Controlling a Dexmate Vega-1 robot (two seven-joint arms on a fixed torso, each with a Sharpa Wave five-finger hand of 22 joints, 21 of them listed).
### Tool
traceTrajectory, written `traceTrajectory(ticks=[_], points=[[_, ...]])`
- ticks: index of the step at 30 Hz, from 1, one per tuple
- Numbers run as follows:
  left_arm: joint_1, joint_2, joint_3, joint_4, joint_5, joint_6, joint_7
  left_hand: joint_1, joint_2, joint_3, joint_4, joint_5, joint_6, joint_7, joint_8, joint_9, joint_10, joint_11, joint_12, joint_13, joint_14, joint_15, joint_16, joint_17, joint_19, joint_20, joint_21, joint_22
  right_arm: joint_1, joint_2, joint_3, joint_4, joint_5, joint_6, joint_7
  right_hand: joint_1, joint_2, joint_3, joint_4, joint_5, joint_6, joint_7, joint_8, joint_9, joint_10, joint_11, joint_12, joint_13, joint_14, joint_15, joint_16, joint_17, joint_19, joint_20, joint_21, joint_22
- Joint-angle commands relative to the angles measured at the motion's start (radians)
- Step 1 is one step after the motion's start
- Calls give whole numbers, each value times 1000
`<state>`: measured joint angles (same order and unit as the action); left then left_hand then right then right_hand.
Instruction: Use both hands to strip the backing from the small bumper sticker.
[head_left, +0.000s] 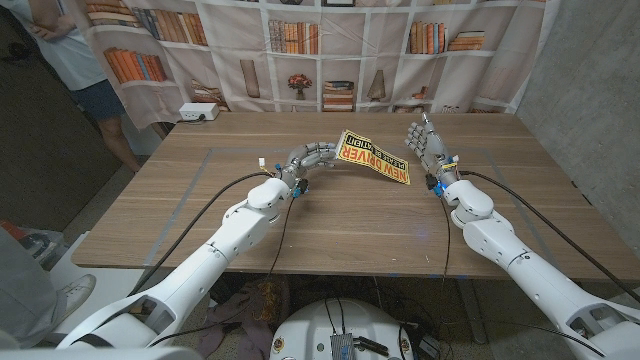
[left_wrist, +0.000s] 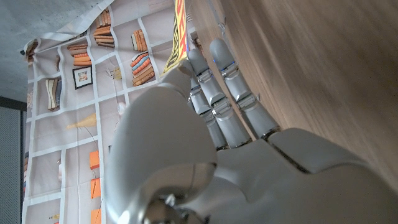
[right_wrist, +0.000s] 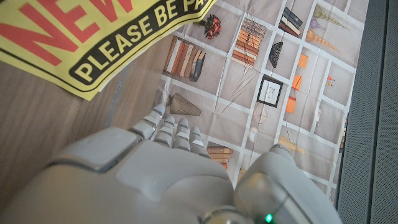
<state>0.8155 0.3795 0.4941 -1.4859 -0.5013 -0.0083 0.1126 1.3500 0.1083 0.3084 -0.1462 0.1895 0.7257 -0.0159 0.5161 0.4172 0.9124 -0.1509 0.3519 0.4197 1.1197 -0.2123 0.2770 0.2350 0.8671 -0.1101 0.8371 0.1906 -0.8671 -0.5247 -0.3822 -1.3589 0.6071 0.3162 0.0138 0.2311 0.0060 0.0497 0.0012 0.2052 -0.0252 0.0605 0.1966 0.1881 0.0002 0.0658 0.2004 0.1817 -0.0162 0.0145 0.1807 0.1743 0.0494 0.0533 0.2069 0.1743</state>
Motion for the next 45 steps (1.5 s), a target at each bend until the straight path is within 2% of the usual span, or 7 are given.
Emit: traceTrajectory(ticks=[1, 5, 8, 19, 21, 28, 45], points=[[-14, -36, -10, 81, -140, -98, -93, 6, 5, 9, 3, 5, 6, 16, -4, -1, 0, 0, -1, 3, -4, -22, 0, 5, -5, -84, 8, 1, 10, -10, -14, -7, -31, -19, -15, 2, 8, 0, -2, -4, 0, -1, 1, 4, 1, -4, 6, 3, 0, -3, 3, 4, 2, 2, -1, 6], [-17, -31, -4, 81, -141, -100, -86, 6, 5, 9, 3, 5, 6, 16, -5, -1, -2, 1, -2, 5, -6, -22, -1, 6, -7, -84, 9, 0, 6, -41, -27, -54, -86, -60, -61, 7, 10, 2, -5, -4, 6, -9, 4, 4, 16, -7, 12, 3, 2, -3, 4, 4, 3, 1, -1, 6], [-20, -32, -7, 86, -168, -87, -100, 6, 5, 10, 3, 5, 5, 17, -7, -2, -1, 1, -1, 6, -6, -23, -2, 7, -8, -84, 10, 0, 8, -68, -39, -90, -124, -98, -80, 27, 14, 6, -19, -3, 65, -44, 25, 5, 65, -16, 30, 5, 13, -9, 7, 3, 6, 0, -4, 6], [-29, -52, -26, 135, -267, -124, -219, 5, 6, 13, 5, 5, 4, 16, -13, -4, -3, -2, -2, 12, -7, -23, -3, 10, -12, -84, 17, 0, -1, -83, -42, -120, -147, -114, -96, 38, 15, 9, -26, -2, 71, -38, 25, 6, 67, -14, 29, 5, 14, -10, 6, 3, 9, -3, -5, 6], [-23, -47, -26, 109, -256, -112, -176, 5, 6, 14, 5, 5, 1, 16, -16, -4, -1, -12, 0, 15, -7, -23, -4, 11, -13, -83, 19, 0, -5, -93, -42, -137, -159, -121, -106, 40, 16, 10, -28, -2, 69, -37, 24, 6, 65, -13, 28, 6, 13, -10, 6, 3, 9, -3, -5, 6], [-55, -63, -32, 188, -328, -122, -315, 4, 6, 16, 6, 5, -1, 16, -20, -4, 1, -18, 3, 20, -7, -23, -5, 13, -16, -83, 24, 0, -9, -135, -52, -202, -220, -179, -138, 51, 17, 13, -35, -2, 73, -41, 24, 6, 69, -13, 29, 6, 15, -10, 5, 3, 11, 0, -5, 6], [-37, -40, -26, 135, -329, -63, -252, 1, 8, 20, 9, 5, -6, 11, -32, -5, -1, -20, 8, 33, -4, -23, -7, 19, -25, -83, 35, -1, -14, -203, -61, -339, -340, -298, -204, 110, 24, 31, -72, -3, 141, -75, 44, 9, 105, -30, 38, 7, 30, -22, 8, 3, 26, 2, -4, 5]])
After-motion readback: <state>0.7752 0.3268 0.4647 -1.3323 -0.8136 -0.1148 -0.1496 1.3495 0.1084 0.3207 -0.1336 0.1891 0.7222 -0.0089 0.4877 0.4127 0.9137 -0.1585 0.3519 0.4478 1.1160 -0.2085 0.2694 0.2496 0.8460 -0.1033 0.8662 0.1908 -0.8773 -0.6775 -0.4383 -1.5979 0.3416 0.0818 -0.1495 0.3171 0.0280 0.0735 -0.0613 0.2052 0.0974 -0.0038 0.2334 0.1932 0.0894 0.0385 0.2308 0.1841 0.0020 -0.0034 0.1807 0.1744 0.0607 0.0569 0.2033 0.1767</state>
